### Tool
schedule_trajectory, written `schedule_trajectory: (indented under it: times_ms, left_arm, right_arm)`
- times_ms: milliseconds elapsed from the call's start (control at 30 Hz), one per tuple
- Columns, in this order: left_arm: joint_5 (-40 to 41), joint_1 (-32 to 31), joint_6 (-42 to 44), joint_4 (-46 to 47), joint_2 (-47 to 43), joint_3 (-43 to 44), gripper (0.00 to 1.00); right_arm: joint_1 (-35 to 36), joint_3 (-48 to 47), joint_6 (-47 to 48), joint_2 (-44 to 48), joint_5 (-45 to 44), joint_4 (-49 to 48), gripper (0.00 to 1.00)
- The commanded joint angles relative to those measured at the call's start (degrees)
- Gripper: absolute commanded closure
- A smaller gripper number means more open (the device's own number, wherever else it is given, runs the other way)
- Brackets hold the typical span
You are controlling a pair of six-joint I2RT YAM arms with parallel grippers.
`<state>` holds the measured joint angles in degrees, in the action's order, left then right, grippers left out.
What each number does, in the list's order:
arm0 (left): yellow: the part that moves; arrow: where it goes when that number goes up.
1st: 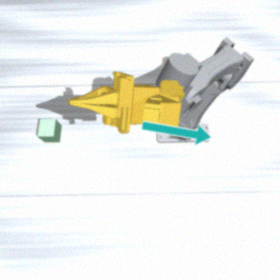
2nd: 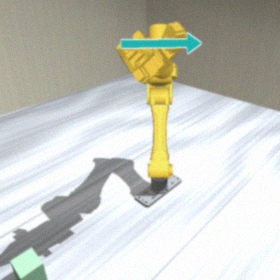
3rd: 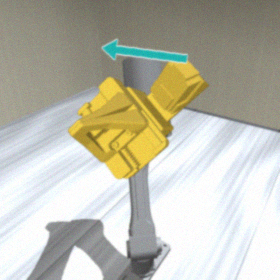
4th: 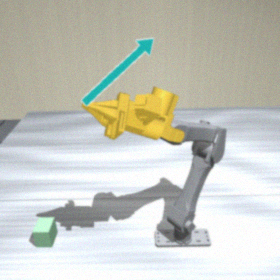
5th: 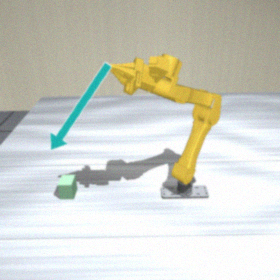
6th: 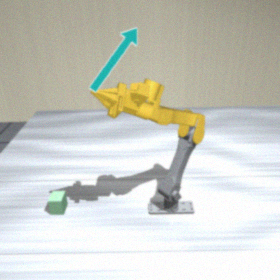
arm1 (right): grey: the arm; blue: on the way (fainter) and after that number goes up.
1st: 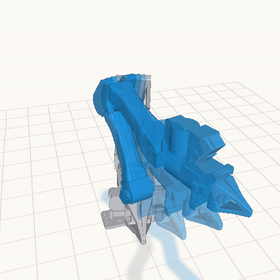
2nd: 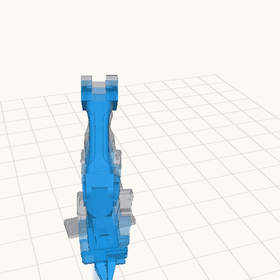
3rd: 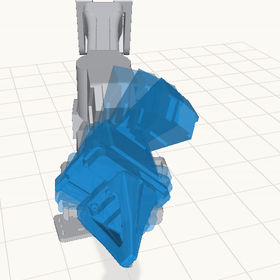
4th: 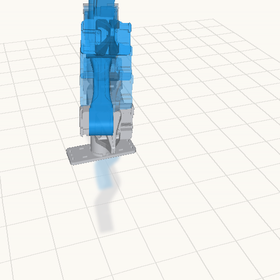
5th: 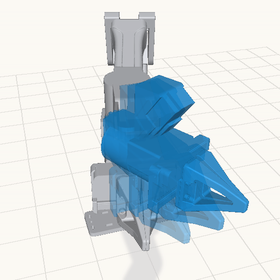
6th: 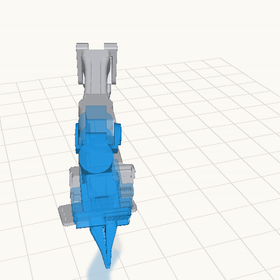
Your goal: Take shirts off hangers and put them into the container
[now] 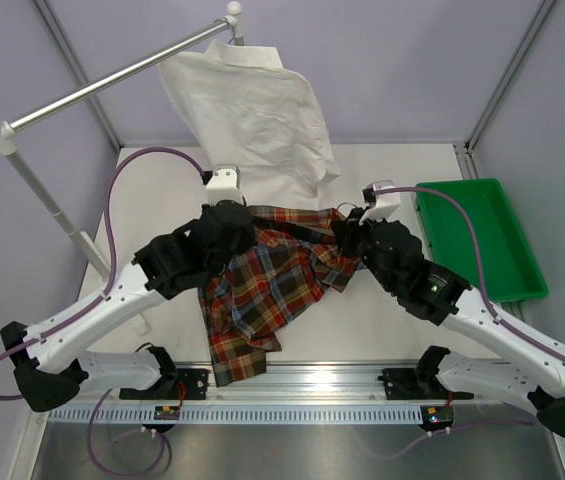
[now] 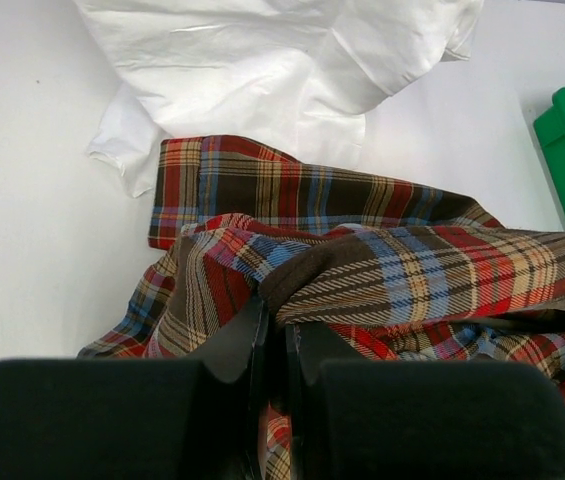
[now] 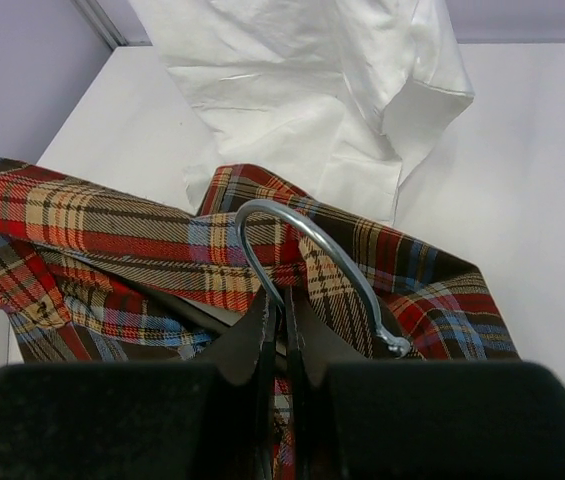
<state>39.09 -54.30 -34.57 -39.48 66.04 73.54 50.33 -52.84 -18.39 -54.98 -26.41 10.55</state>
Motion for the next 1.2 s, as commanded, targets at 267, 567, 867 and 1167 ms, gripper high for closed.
schedule_trajectory:
  times_ms: [267, 567, 867, 1167]
  left_arm:
    - [2.0, 3.4, 8.4, 3.1, -3.3, 1.1, 0.84]
    - [-0.9, 6.7, 8.3, 0.7, -1.3, 2.0, 0.78]
    - [-6.3, 7.7, 9.8, 2.8, -1.0, 2.1, 0.73]
    - [-16.6, 7.7, 15.5, 10.6, -6.0, 0.7, 0.64]
  right_arm:
    - [-1.1, 5.6, 9.2, 6.3, -0.6, 0.5, 1.00]
    - [-1.1, 7.9, 9.0, 12.6, 1.9, -1.0, 1.00]
    - [-1.1, 8.2, 10.8, 12.8, 2.6, 0.2, 1.00]
    - [-1.1, 7.5, 11.6, 9.2, 4.7, 0.5, 1.00]
